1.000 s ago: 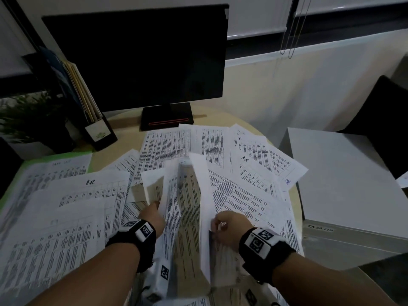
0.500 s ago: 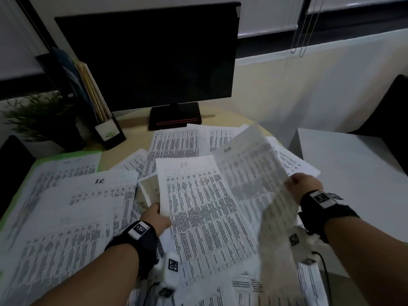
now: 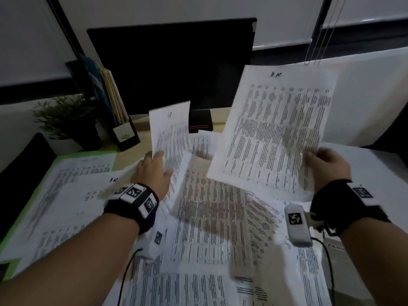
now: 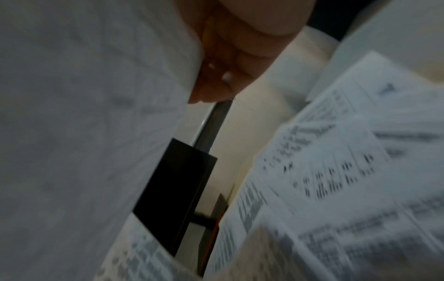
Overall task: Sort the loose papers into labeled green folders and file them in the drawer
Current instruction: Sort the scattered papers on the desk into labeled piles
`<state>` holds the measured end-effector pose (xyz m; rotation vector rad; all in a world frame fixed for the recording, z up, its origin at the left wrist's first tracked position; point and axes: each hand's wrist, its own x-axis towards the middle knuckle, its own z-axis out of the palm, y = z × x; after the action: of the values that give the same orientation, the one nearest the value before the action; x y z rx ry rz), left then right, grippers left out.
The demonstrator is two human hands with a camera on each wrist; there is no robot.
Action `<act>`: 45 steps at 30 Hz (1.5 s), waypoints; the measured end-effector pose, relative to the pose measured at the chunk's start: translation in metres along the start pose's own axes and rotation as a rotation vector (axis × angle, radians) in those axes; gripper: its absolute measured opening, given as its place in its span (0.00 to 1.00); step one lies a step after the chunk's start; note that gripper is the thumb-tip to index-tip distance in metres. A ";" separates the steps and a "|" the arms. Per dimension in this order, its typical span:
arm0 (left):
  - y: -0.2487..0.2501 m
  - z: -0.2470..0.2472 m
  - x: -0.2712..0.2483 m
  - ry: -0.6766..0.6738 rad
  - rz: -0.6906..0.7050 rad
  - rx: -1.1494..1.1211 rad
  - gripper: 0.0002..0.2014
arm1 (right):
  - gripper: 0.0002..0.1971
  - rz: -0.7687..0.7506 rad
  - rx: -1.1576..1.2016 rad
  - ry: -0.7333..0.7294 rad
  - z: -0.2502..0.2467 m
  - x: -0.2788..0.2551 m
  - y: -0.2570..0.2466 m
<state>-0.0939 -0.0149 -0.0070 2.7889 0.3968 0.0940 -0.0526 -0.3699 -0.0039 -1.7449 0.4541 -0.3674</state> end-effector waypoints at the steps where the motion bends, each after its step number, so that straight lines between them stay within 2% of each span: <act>1: 0.004 -0.009 0.000 0.054 0.043 -0.116 0.25 | 0.05 0.045 0.066 -0.044 0.004 -0.007 0.004; 2: 0.008 -0.016 -0.002 0.093 0.089 -0.239 0.22 | 0.01 0.092 0.134 -0.098 0.008 -0.015 0.008; 3: 0.013 -0.023 -0.005 0.121 0.132 -0.348 0.22 | 0.03 0.138 0.211 -0.155 0.011 -0.022 0.013; 4: 0.018 -0.028 -0.010 0.112 0.154 -0.453 0.24 | 0.06 0.184 0.278 -0.214 0.014 -0.027 0.019; 6: 0.029 -0.037 -0.019 0.041 0.190 -0.599 0.37 | 0.09 0.266 0.363 -0.325 0.024 -0.036 0.028; 9: 0.046 -0.046 -0.031 -0.076 0.239 -0.505 0.48 | 0.12 0.325 0.329 -0.490 0.038 -0.056 0.031; 11: 0.054 -0.046 -0.037 -0.037 0.236 -0.464 0.46 | 0.13 0.323 0.269 -0.564 0.050 -0.069 0.034; 14: 0.064 -0.047 -0.048 0.103 0.274 -0.471 0.34 | 0.12 0.306 0.175 -0.596 0.066 -0.080 0.037; 16: 0.065 -0.053 -0.055 0.174 0.307 -0.453 0.35 | 0.04 0.243 -0.075 -0.641 0.074 -0.083 0.041; 17: 0.064 -0.058 -0.057 0.204 0.333 -0.450 0.37 | 0.06 0.187 -0.297 -0.706 0.076 -0.083 0.044; 19: 0.058 -0.068 -0.055 0.243 0.375 -0.464 0.40 | 0.19 0.016 -0.856 -0.860 0.078 -0.087 0.054; 21: 0.053 -0.075 -0.053 0.305 0.411 -0.439 0.39 | 0.23 -0.146 -1.211 -0.934 0.078 -0.099 0.061; 23: 0.053 -0.086 -0.053 0.394 0.473 -0.401 0.35 | 0.28 -0.139 -1.312 -0.967 0.079 -0.112 0.070; 25: 0.057 -0.094 -0.053 0.489 0.536 -0.431 0.31 | 0.31 -0.139 -1.288 -0.993 0.078 -0.120 0.073; 28: 0.067 -0.095 -0.050 0.537 0.523 -0.577 0.29 | 0.31 -0.135 -1.281 -0.966 0.071 -0.115 0.059; 30: 0.076 -0.090 -0.051 0.508 0.461 -0.645 0.28 | 0.28 -0.088 -1.337 -0.844 0.064 -0.095 0.059; 32: 0.080 -0.079 -0.050 0.463 0.397 -0.668 0.28 | 0.27 0.038 -1.364 -0.726 0.054 -0.074 0.065; 34: 0.078 -0.065 -0.046 0.406 0.296 -0.702 0.28 | 0.27 0.105 -1.279 -0.720 0.048 -0.068 0.068; 37: 0.068 -0.044 -0.036 0.347 0.139 -0.763 0.27 | 0.26 0.055 -1.182 -0.818 0.046 -0.066 0.067; 38: 0.063 -0.037 -0.033 0.307 0.077 -0.775 0.26 | 0.26 0.079 -1.122 -0.784 0.043 -0.065 0.061; 42: 0.037 0.005 -0.028 0.002 -0.119 -0.659 0.20 | 0.27 0.102 -1.292 -0.637 0.021 -0.045 0.063; 45: 0.021 0.039 -0.032 -0.260 -0.190 -0.528 0.12 | 0.35 0.088 -1.327 -0.632 0.011 -0.042 0.070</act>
<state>-0.1147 -0.0553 -0.0374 2.1970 0.4860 -0.1815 -0.0913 -0.3532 -0.0752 -2.9252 0.2957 0.7370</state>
